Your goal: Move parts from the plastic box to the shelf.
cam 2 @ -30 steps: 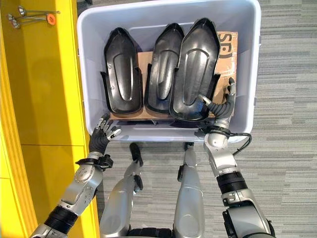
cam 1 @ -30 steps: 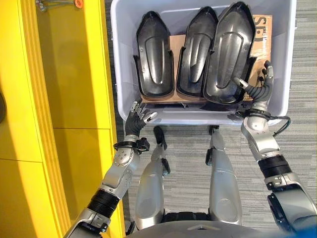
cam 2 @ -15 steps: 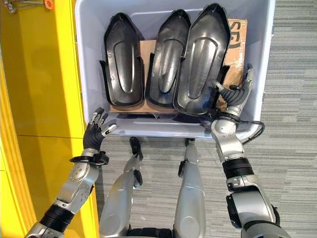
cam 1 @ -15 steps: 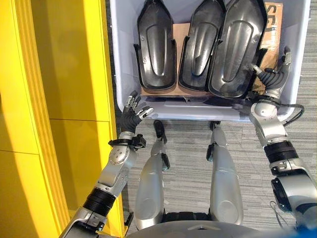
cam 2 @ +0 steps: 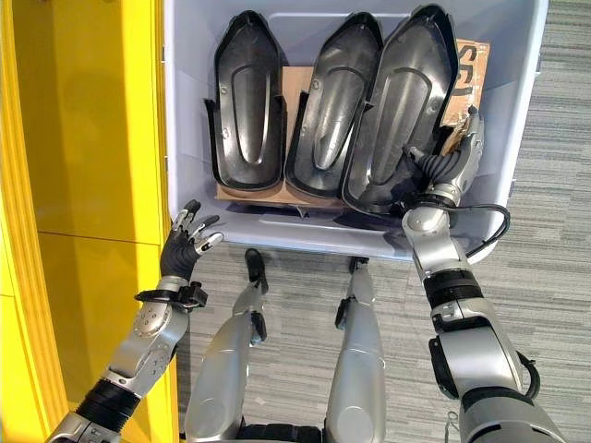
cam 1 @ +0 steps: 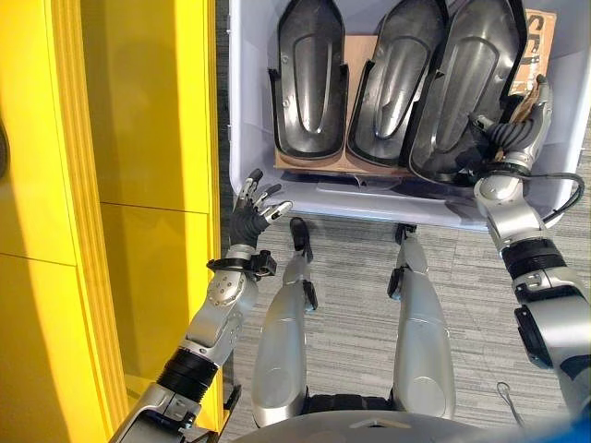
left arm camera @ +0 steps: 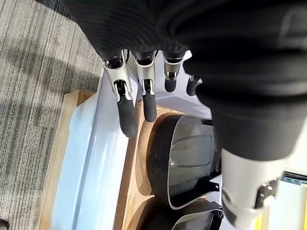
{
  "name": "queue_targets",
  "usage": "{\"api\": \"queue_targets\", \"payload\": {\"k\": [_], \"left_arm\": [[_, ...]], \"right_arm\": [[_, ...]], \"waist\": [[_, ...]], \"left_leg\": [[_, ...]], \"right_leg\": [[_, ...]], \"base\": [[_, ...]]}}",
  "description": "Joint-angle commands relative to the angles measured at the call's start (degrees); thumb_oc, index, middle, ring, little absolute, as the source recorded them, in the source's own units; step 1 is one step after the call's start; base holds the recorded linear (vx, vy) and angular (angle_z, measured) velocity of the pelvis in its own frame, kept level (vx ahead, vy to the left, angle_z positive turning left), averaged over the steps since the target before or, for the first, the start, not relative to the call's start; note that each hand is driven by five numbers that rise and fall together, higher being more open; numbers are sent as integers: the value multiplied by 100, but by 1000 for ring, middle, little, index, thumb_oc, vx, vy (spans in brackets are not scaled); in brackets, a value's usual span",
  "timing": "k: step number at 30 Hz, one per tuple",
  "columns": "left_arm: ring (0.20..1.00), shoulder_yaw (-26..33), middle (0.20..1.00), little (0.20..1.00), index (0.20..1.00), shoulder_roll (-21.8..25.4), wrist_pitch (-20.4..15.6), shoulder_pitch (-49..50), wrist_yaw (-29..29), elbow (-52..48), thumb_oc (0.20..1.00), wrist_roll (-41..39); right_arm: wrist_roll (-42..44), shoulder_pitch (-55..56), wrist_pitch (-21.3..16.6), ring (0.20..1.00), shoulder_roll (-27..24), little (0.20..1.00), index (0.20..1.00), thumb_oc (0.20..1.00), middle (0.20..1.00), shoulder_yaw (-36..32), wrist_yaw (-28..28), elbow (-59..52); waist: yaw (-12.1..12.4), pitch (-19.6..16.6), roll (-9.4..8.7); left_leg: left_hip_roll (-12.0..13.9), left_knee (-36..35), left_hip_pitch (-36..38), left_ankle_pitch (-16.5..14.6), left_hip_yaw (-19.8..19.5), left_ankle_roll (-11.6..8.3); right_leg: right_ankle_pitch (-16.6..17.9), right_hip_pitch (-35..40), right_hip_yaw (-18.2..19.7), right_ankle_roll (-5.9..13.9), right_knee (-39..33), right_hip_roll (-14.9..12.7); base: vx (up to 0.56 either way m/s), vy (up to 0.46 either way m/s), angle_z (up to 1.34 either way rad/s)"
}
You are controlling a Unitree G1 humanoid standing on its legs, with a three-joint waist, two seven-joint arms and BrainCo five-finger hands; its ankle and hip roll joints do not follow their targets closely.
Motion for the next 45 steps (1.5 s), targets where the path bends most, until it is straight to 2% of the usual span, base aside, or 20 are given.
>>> {"api": "queue_targets", "payload": {"k": [1, 2, 3, 4, 5, 6, 20, 29, 39, 41, 44, 45], "left_arm": [[1000, -98, 1000, 1000, 1000, 245, -44, 265, 143, -169, 1000, 148], [1000, -98, 1000, 1000, 1000, 243, -45, 264, 144, -168, 1000, 150], [1000, -93, 1000, 1000, 1000, 249, -59, 205, 139, -170, 1000, 181], [1000, -93, 1000, 1000, 1000, 248, -62, 201, 132, -174, 1000, 184], [1000, -97, 1000, 1000, 1000, 259, -66, 211, 132, -170, 1000, 188], [1000, -90, 1000, 1000, 1000, 256, -67, 179, 125, -170, 1000, 196], [1000, -145, 1000, 1000, 1000, 215, -108, -32, 147, -72, 1000, 197], [1000, -98, 1000, 1000, 1000, 208, -67, -70, 113, -15, 1000, 232], [1000, 34, 1000, 1000, 1000, 276, 10, 81, 35, -56, 1000, 269], [1000, 81, 1000, 1000, 1000, 285, 47, 166, -2, -82, 1000, 272], [1000, 116, 1000, 1000, 1000, 283, 69, 258, -10, -83, 1000, 255], [1000, 173, 1000, 1000, 1000, 287, 110, 362, -38, -103, 1000, 257]], "right_arm": [[-777, 121, 392, 200, 171, 200, 200, 200, 200, 716, 298, 239], [-780, 120, 394, 200, 172, 200, 200, 200, 200, 716, 297, 238], [-994, 47, 446, 200, 125, 200, 200, 200, 200, 789, 268, 337], [-1049, 24, 476, 200, 106, 200, 200, 200, 200, 802, 264, 395], [-1147, 8, 526, 200, 74, 200, 200, 200, 200, 826, 243, 403], [-1189, -27, 528, 200, 59, 200, 200, 200, 200, 831, 225, 417], [-1683, -269, 795, 200, -162, 200, 200, 200, 200, 954, 49, 624], [-1769, -200, 802, 200, -378, 200, 200, 200, 200, 743, -54, 56], [-1953, 199, 550, 200, -632, 200, 200, 200, 200, 161, -203, -1517], [-1842, 341, 348, 200, -550, 200, 200, 200, 200, 5, -181, -1929], [-1827, 521, 279, 200, -506, 200, 200, 200, 200, -91, -142, -2249], [-1603, 660, 79, 200, -407, 200, 200, 200, 200, -230, -103, -2600]], "waist": [[111, -67, 46], [110, -67, 47], [116, -67, 36], [122, -67, 35], [135, -67, 32], [139, -67, 27], [168, -67, -49], [126, -67, -147], [66, -67, -255], [49, -71, -279], [46, -113, -295], [30, -179, -299]], "left_leg": [[-22, 494, -505, -378, -367, 136], [-23, 494, -506, -378, -368, 136], [-35, 488, -629, -242, -367, 186], [-38, 486, -631, -238, -377, 189], [-38, 476, -508, -362, -419, 157], [-42, 477, -619, -238, -393, 197], [-65, 391, -337, -229, -412, 199], [-22, 346, 6, -248, -412, 182], [67, 264, 562, -263, -386, 137], [95, 234, 733, -262, -361, 127], [111, 222, 815, -263, -352, 119], [137, 230, 867, -262, -357, 109]], "right_leg": [[-1219, -56, 131, 490, 1058, -360], [-1219, -57, 130, 490, 1058, -361], [-1074, -145, 92, 452, 1017, -376], [-1073, -137, 88, 452, 1016, -380], [-1201, -23, 104, 501, 1048, -379], [-1069, -117, 78, 456, 1020, -385], [-1017, 200, 61, 477, 875, -371], [-1022, 556, 63, 484, 802, -329], [-1078, 1083, 26, 476, 708, -241], [-1087, 1235, 26, 470, 684, -215], [-1090, 1311, 25, 475, 661, -202], [-1112, 1372, 19, 463, 662, -184]], "base": [[0, 0, 0], [-79, 10, 4], [-81, 10, 4], [-13, 16, 8], [-8, 18, 11], [-11, 22, 10], [-10, 6, 2], [0, 0, 0], [0, 0, 0], [1, -8, -2], [11, -22, -7], [1, -28, -7]]}}
